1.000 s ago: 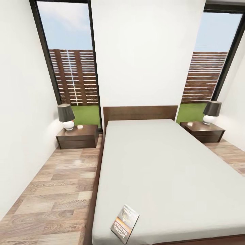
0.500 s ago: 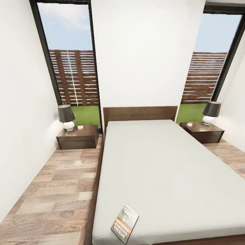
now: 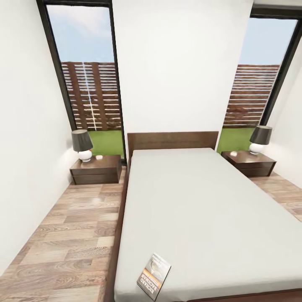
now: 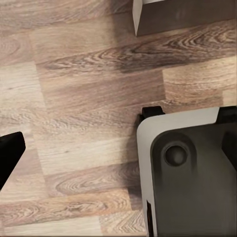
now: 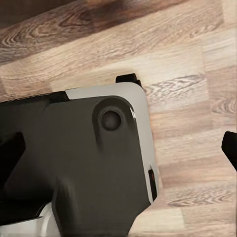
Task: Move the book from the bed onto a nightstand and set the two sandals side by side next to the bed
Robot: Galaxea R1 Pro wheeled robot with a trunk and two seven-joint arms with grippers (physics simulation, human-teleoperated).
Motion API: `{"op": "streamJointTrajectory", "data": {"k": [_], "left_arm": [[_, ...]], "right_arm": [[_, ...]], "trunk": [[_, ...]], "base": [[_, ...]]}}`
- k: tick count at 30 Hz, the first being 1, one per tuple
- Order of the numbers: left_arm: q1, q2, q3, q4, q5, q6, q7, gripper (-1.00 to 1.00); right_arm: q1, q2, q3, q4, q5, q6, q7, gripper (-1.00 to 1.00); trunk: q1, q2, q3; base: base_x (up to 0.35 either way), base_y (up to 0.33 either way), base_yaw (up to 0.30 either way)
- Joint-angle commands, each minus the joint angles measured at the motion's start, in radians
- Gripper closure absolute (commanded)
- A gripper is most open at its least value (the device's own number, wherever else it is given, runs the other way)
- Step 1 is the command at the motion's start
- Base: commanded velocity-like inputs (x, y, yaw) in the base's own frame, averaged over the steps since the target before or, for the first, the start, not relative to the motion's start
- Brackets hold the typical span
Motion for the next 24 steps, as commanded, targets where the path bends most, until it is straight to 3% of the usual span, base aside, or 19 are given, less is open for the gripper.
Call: {"op": "streamJointTrajectory", "data": {"k": [1, 9, 24], "left_arm": [[0.001, 0.000, -0.008, 0.001, 0.011, -0.004, -0.004, -1.00], [0.008, 0.000, -0.008, 0.001, 0.011, -0.007, -0.001, -1.00], [0.010, 0.000, -0.010, 0.000, 0.010, -0.007, -0.001, -1.00]], "right_arm": [[-0.001, 0.004, -0.009, 0.004, 0.016, 0.003, 0.000, -1.00], [-0.001, 0.031, -0.009, 0.031, 0.045, -0.006, -0.075, -1.00], [-0.001, 0.037, -0.007, 0.036, 0.050, -0.009, -0.095, -1.00]], "trunk": [[-0.004, 0.006, 0.002], [-0.034, 0.062, 0.027], [-0.092, 0.167, 0.074]], "base": [[0.000, 0.000, 0.000], [0.000, 0.000, 0.000], [0.000, 0.000, 0.000]]}}
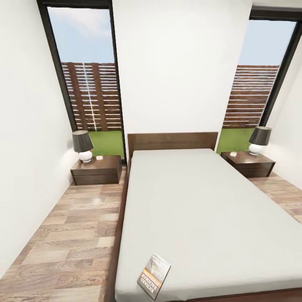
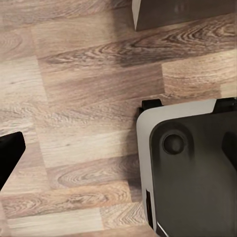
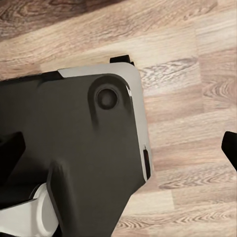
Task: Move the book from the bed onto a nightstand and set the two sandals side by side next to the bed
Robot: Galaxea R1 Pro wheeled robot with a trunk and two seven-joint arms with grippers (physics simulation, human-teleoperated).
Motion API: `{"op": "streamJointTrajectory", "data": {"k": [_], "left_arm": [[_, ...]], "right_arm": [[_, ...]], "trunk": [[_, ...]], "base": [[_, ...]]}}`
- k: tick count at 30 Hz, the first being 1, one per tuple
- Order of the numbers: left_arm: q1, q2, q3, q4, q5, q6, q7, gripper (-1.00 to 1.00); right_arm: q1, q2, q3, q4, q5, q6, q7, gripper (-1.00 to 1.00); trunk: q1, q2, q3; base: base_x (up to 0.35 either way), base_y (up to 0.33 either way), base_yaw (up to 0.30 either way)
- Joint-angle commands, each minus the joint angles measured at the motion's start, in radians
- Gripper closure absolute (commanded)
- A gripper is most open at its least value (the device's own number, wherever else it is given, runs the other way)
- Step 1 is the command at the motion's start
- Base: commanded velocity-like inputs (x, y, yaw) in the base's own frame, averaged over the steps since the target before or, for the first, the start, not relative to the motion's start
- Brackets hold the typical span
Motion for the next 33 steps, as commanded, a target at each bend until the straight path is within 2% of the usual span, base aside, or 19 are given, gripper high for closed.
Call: {"op": "streamJointTrajectory", "data": {"k": [1, 12, 33], "left_arm": [[-0.001, 0.000, -0.008, 0.001, 0.010, -0.003, -0.004, -1.00], [0.000, 0.001, -0.008, 0.002, 0.009, -0.003, -0.004, -1.00], [0.017, 0.000, -0.008, -0.001, 0.011, -0.003, -0.003, -1.00]], "right_arm": [[-0.001, 0.000, -0.008, -0.002, 0.008, 0.004, 0.006, -1.00], [-0.001, 0.005, -0.009, 0.000, 0.008, 0.004, 0.005, -1.00], [-0.001, 0.014, -0.009, 0.001, 0.007, 0.002, 0.005, -1.00]], "trunk": [[-0.003, 0.006, 0.001], [-0.046, 0.083, 0.036], [-0.046, 0.083, 0.036]], "base": [[0.000, 0.000, 0.000], [0.000, 0.000, 0.000], [0.000, 0.000, 0.000]]}}
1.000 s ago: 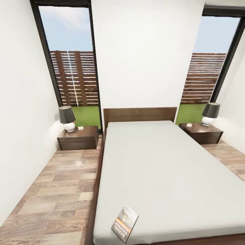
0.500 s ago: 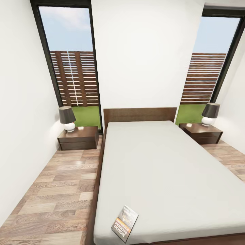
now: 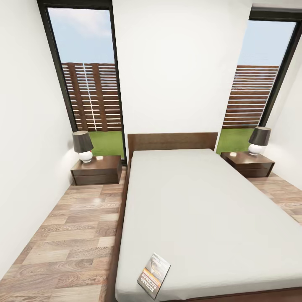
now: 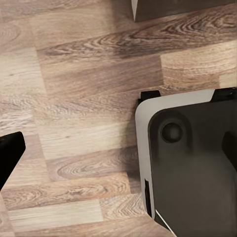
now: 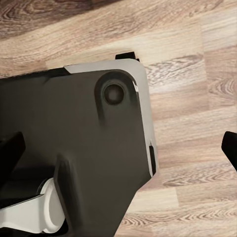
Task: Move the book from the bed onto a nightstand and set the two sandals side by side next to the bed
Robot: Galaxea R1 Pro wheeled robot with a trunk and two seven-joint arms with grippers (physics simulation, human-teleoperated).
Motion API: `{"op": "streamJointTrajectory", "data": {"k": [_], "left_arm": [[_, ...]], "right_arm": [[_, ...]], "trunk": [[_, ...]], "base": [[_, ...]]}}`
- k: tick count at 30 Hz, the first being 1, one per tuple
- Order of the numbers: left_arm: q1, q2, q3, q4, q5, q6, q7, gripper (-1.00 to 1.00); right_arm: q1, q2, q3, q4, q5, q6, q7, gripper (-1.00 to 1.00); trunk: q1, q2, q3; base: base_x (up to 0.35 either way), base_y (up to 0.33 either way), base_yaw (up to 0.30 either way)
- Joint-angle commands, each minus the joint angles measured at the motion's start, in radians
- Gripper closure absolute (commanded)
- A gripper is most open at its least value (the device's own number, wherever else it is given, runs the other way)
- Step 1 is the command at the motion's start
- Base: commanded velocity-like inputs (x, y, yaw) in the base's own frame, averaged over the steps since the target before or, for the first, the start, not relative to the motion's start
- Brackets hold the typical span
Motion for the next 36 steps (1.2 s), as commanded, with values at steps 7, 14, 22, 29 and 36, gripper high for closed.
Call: {"op": "streamJointTrajectory", "data": {"k": [7, 14, 22, 29, 36], "left_arm": [[-0.001, 0.000, -0.008, 0.001, 0.010, -0.003, -0.003, -1.00], [-0.001, 0.000, -0.008, 0.000, 0.010, -0.003, -0.003, -1.00], [-0.001, 0.000, -0.008, -0.001, 0.011, -0.003, -0.004, -1.00], [-0.001, 0.000, -0.008, -0.001, 0.011, -0.002, -0.004, -1.00], [-0.001, 0.000, -0.008, -0.003, 0.012, -0.002, -0.005, -1.00]], "right_arm": [[-0.001, 0.000, -0.009, -0.002, 0.008, 0.005, 0.006, -1.00], [-0.001, 0.000, -0.009, -0.002, 0.008, 0.005, 0.006, -1.00], [-0.001, 0.000, -0.009, -0.002, 0.008, 0.004, 0.006, -1.00], [-0.001, 0.000, -0.010, -0.002, 0.007, 0.004, 0.006, -1.00], [-0.001, 0.000, -0.010, -0.002, 0.005, 0.004, 0.006, -1.00]], "trunk": [[0.001, -0.002, -0.002], [0.001, -0.002, -0.002], [0.001, -0.002, -0.002], [0.001, -0.002, -0.002], [0.001, -0.002, -0.002]], "base": [[0.000, 0.000, 0.000], [0.000, 0.000, 0.000], [0.000, 0.000, 0.000], [0.000, 0.000, 0.000], [0.000, 0.007, 0.000]]}}
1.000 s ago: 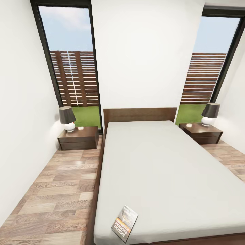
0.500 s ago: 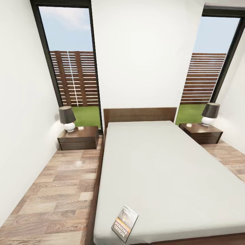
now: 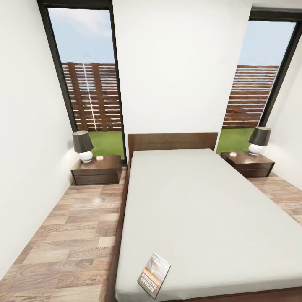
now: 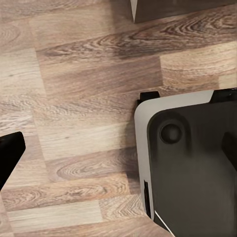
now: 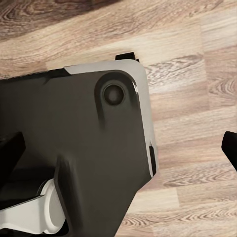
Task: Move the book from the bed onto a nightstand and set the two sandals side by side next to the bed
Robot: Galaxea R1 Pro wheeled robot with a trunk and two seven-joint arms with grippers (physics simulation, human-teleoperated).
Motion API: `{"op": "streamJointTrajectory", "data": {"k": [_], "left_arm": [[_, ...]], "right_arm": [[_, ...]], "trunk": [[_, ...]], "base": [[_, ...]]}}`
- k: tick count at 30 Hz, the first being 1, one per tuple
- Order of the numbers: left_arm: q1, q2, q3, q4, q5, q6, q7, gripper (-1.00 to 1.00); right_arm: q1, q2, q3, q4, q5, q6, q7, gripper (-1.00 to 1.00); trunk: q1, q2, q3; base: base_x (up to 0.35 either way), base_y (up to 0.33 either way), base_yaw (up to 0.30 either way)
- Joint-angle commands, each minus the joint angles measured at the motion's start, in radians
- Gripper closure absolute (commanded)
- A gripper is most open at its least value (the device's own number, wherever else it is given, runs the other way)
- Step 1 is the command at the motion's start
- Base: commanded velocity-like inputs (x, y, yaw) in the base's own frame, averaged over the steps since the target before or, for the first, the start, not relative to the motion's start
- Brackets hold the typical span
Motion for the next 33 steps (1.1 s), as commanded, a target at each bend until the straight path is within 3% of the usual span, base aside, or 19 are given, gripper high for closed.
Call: {"op": "streamJointTrajectory", "data": {"k": [1, 21, 33], "left_arm": [[-0.001, 0.000, -0.008, 0.001, 0.011, -0.003, -0.004, -1.00], [-0.001, 0.002, -0.008, 0.000, 0.011, -0.004, -0.004, -1.00], [-0.001, 0.002, -0.008, 0.000, 0.011, -0.004, -0.004, -1.00]], "right_arm": [[-0.001, 0.000, -0.009, -0.002, 0.008, 0.004, 0.006, -1.00], [-0.001, 0.000, -0.008, -0.003, 0.008, 0.004, 0.006, -1.00], [-0.001, 0.000, -0.008, -0.003, 0.008, 0.004, 0.006, -1.00]], "trunk": [[0.001, -0.002, -0.002], [0.001, -0.002, -0.002], [0.001, -0.002, -0.002]], "base": [[0.000, 0.077, 0.000], [0.016, 0.180, -0.005], [0.027, 0.205, -0.199]]}}
